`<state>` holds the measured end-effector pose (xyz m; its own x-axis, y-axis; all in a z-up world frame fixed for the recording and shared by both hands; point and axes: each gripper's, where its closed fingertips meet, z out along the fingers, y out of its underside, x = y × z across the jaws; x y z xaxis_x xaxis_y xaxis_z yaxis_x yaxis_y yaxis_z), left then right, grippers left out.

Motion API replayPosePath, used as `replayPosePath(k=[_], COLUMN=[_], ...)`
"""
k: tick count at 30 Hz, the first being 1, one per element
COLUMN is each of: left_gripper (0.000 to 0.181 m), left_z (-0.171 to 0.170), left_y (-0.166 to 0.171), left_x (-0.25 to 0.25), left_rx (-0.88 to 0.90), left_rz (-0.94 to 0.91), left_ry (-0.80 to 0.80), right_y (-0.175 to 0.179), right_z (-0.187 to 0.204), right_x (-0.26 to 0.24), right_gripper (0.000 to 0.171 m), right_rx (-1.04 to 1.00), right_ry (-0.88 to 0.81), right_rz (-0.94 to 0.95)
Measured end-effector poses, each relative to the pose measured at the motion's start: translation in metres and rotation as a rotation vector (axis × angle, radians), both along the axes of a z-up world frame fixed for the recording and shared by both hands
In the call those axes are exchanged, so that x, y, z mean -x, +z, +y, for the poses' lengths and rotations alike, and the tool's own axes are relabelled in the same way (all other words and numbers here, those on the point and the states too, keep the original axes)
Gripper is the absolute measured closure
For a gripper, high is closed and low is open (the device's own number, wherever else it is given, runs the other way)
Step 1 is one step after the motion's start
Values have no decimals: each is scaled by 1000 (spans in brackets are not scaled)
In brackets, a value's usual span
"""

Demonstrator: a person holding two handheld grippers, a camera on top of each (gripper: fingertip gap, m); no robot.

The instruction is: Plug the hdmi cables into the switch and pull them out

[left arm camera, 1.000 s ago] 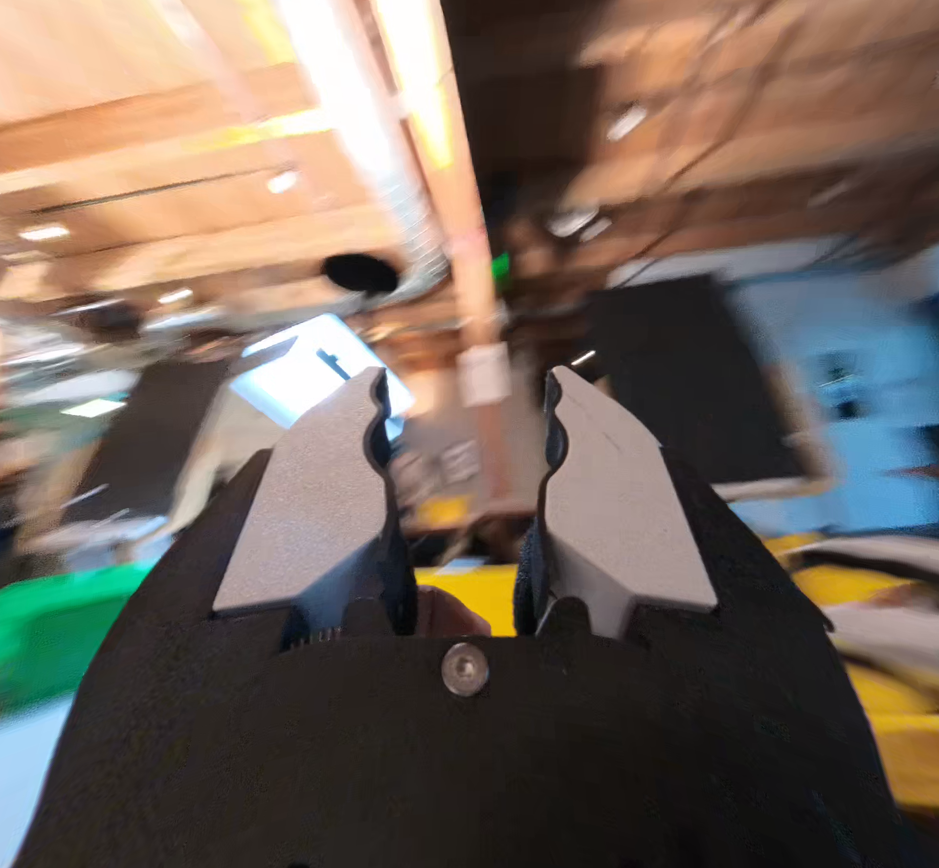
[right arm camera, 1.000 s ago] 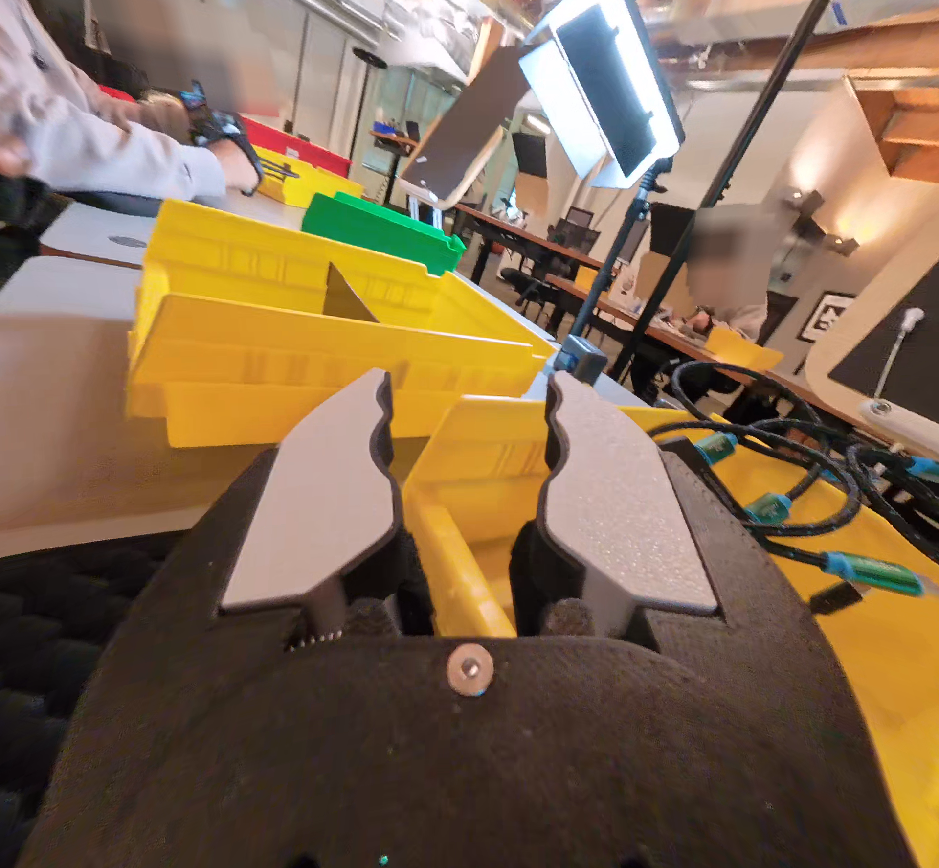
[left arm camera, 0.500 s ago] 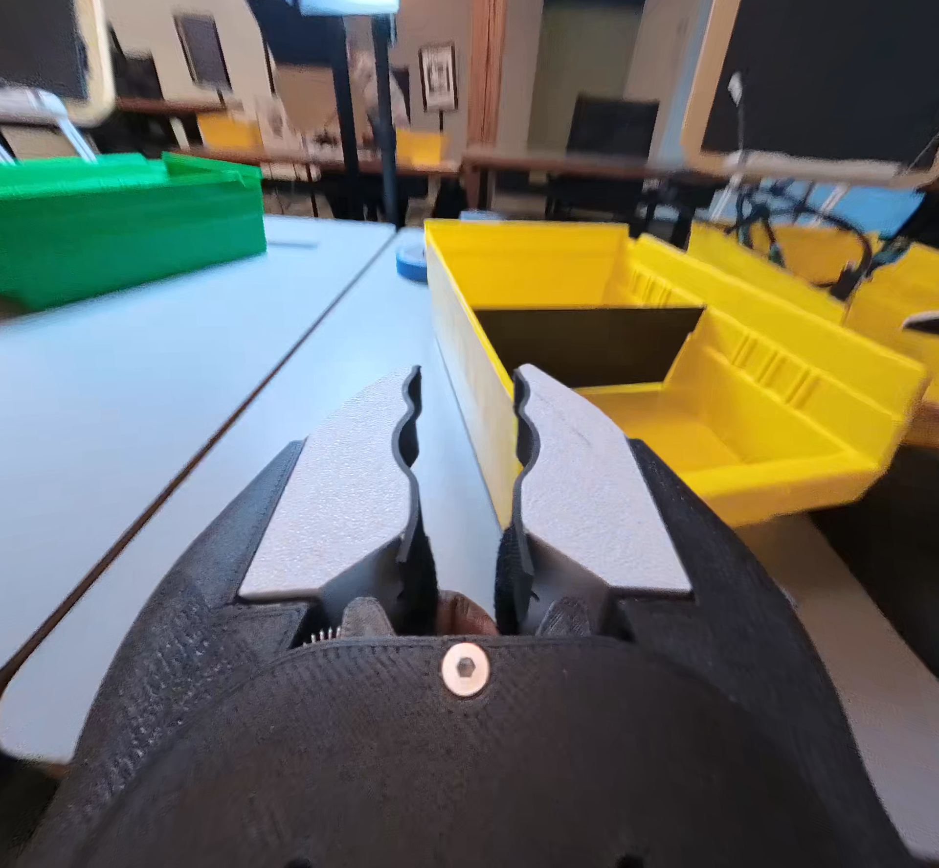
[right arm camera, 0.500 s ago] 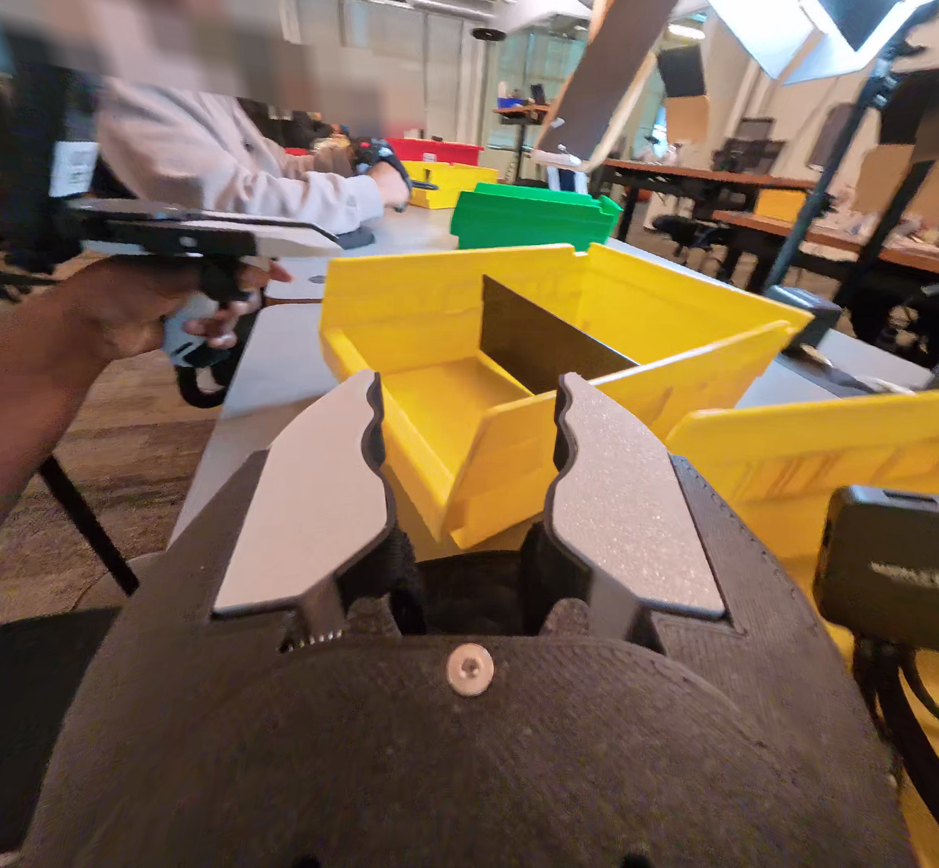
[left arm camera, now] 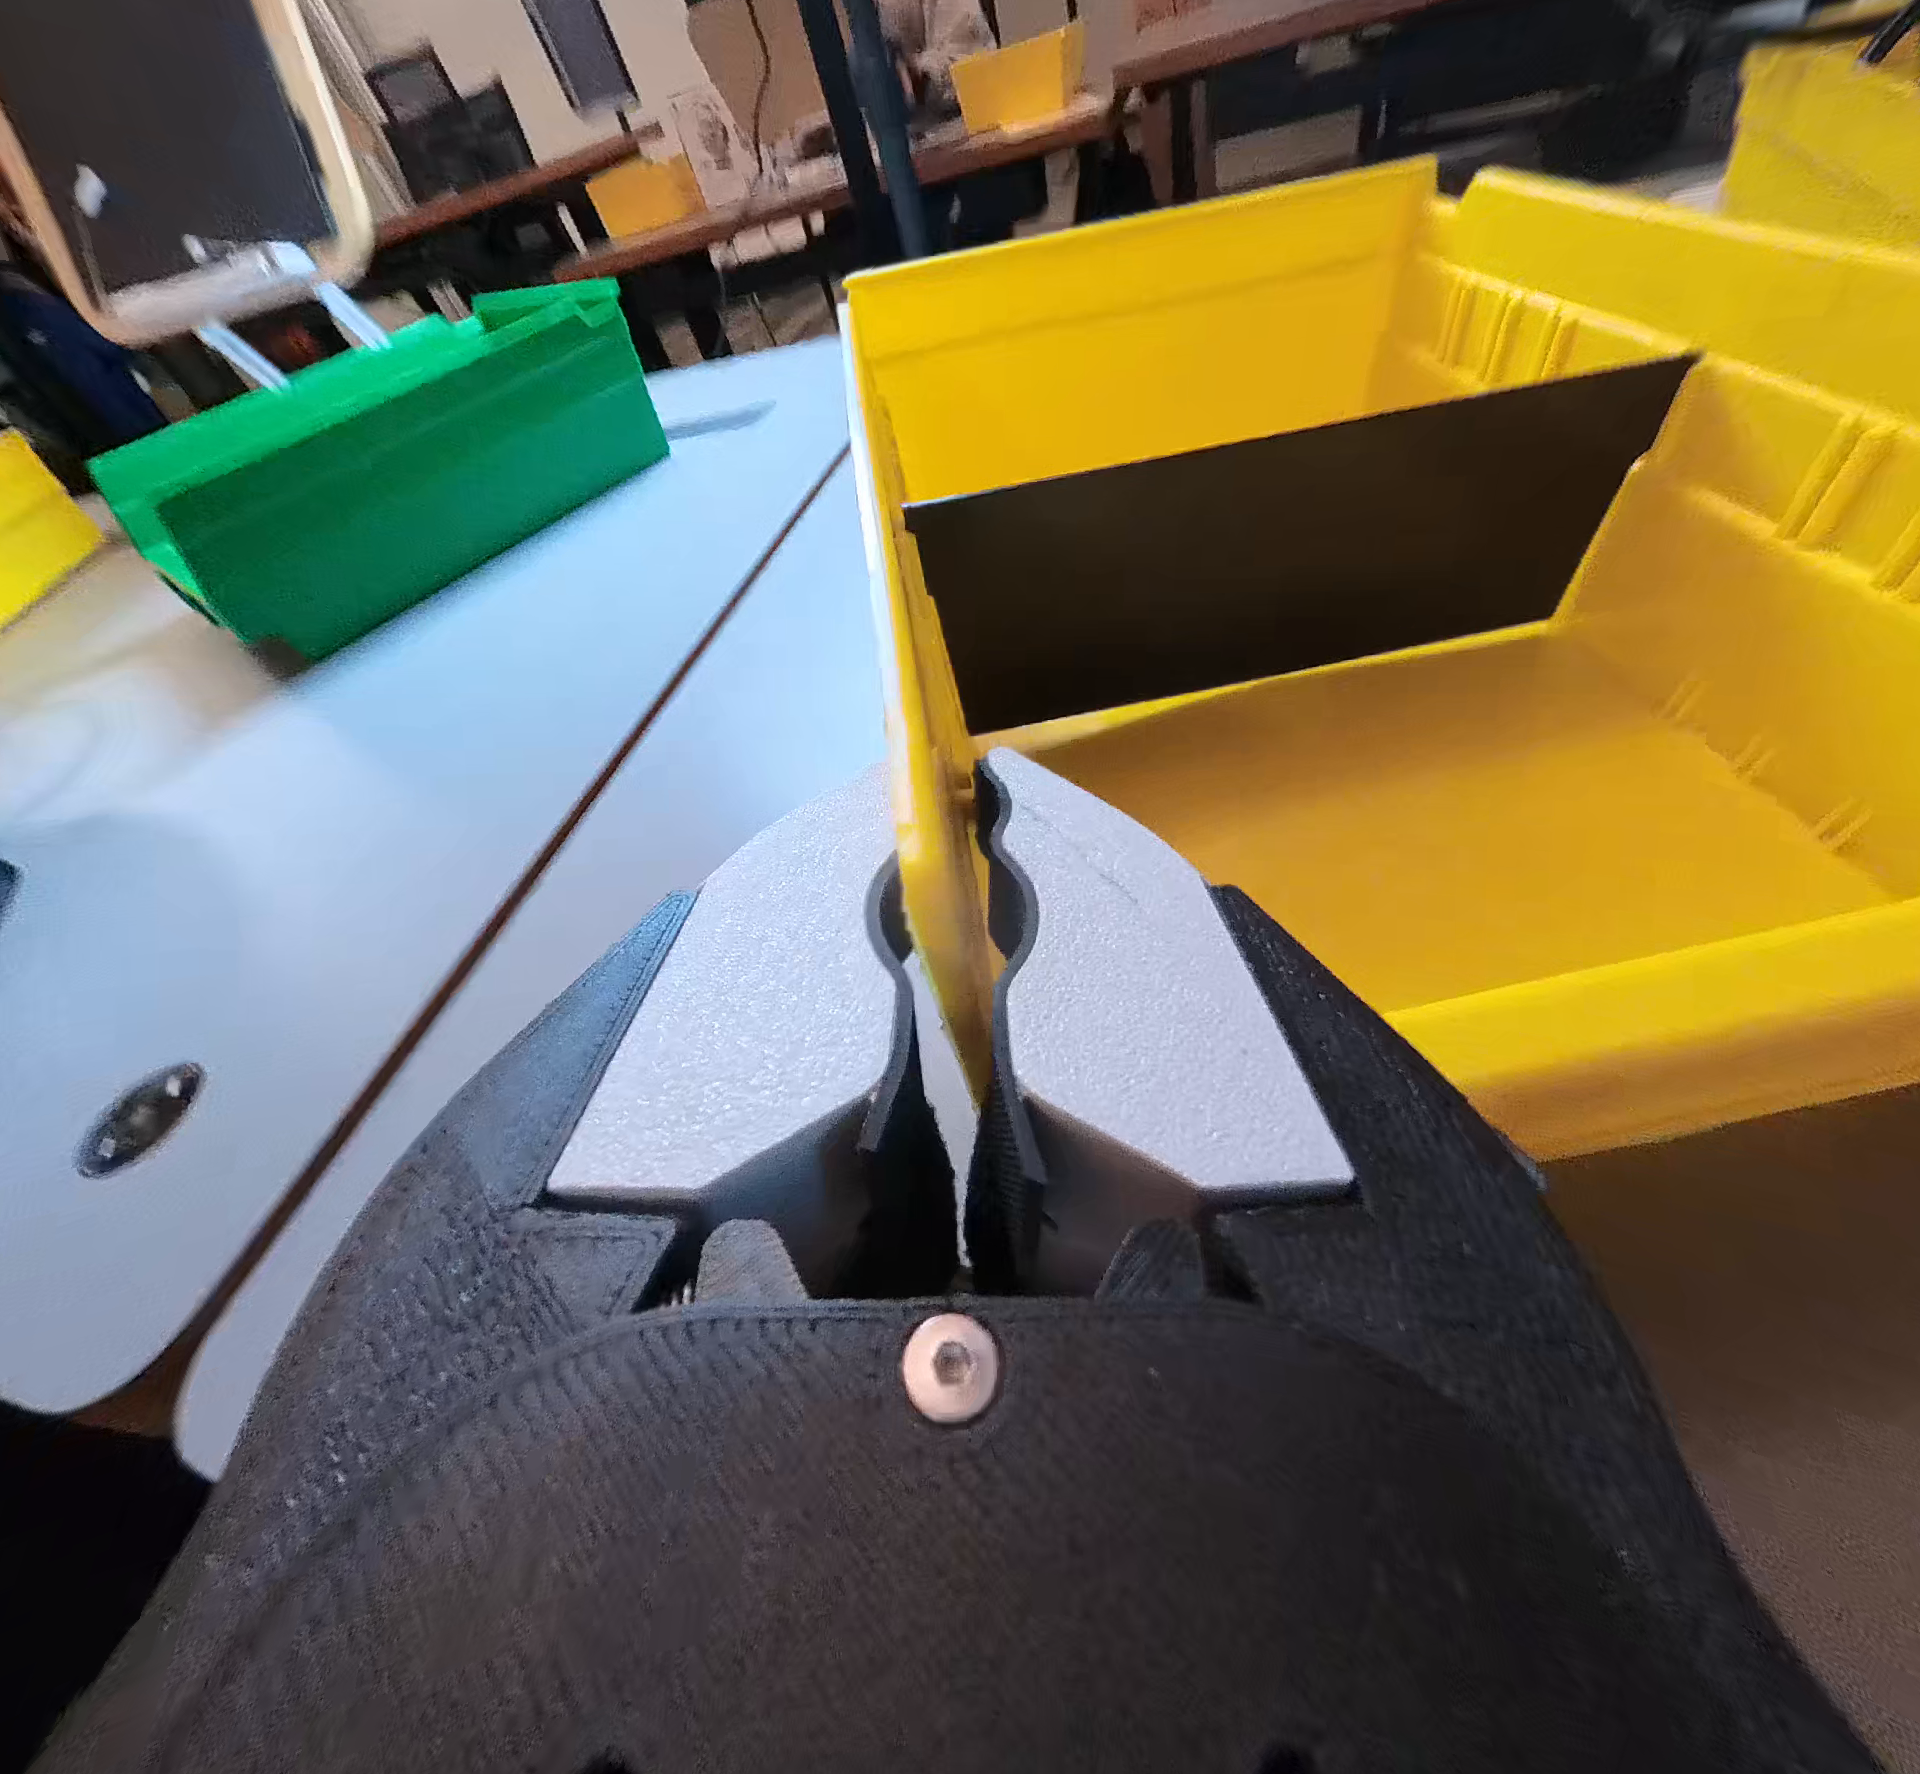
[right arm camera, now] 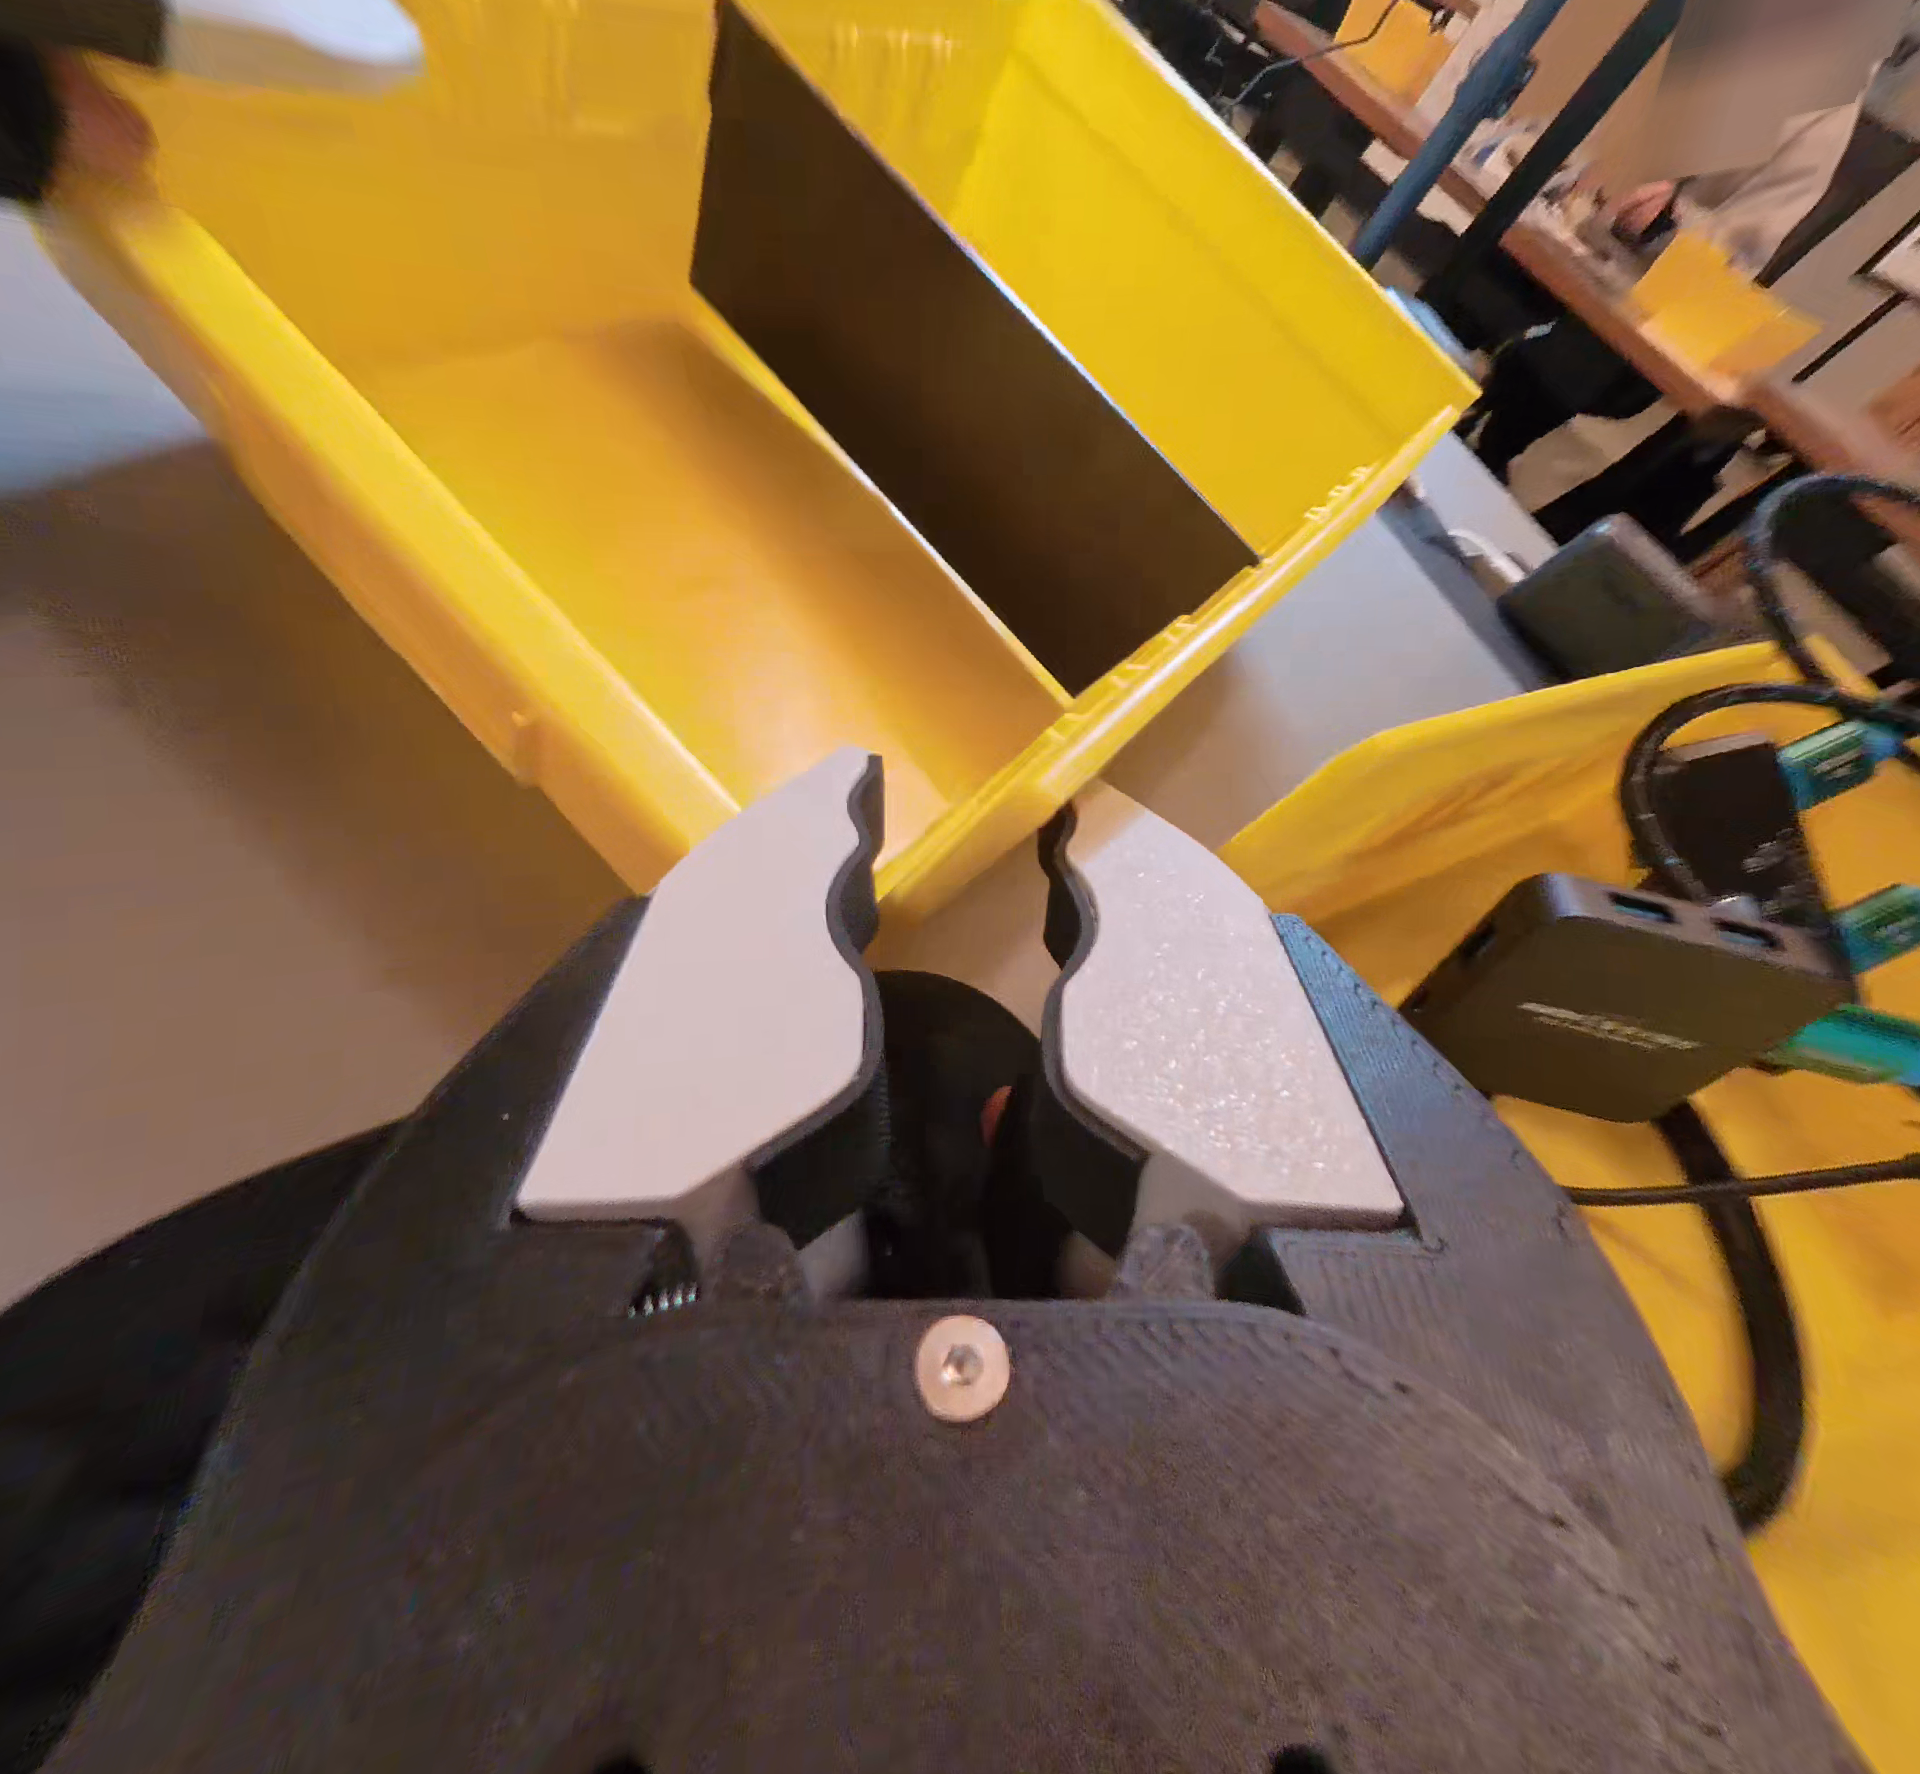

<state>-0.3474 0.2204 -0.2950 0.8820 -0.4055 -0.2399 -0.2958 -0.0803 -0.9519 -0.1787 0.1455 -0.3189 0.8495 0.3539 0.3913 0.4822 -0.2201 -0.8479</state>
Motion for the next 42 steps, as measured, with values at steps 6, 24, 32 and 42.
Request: replayPosePath(k=[6,24,32,42], left_gripper=[175,165,168,112], left_z=[-49,-232,-241,-268], left_y=[94,133,45,76], left_x=[-22,-423,-534,-497], left_rx=[-335,-220,-27,-146], left_rz=[-158,-291,-189,-160], left_ry=[-27,-820,-938,-1092], right_y=[75,102,14,9], right_z=[-27,-291,-323,-332], right_x=[-28,-366,-446,-452], right_gripper=[147,152,152,141], right_rx=[-336,-345,-199,-250], right_ry=[-86,-802,-964,-1010], right_rz=[-118,-67,73,68])
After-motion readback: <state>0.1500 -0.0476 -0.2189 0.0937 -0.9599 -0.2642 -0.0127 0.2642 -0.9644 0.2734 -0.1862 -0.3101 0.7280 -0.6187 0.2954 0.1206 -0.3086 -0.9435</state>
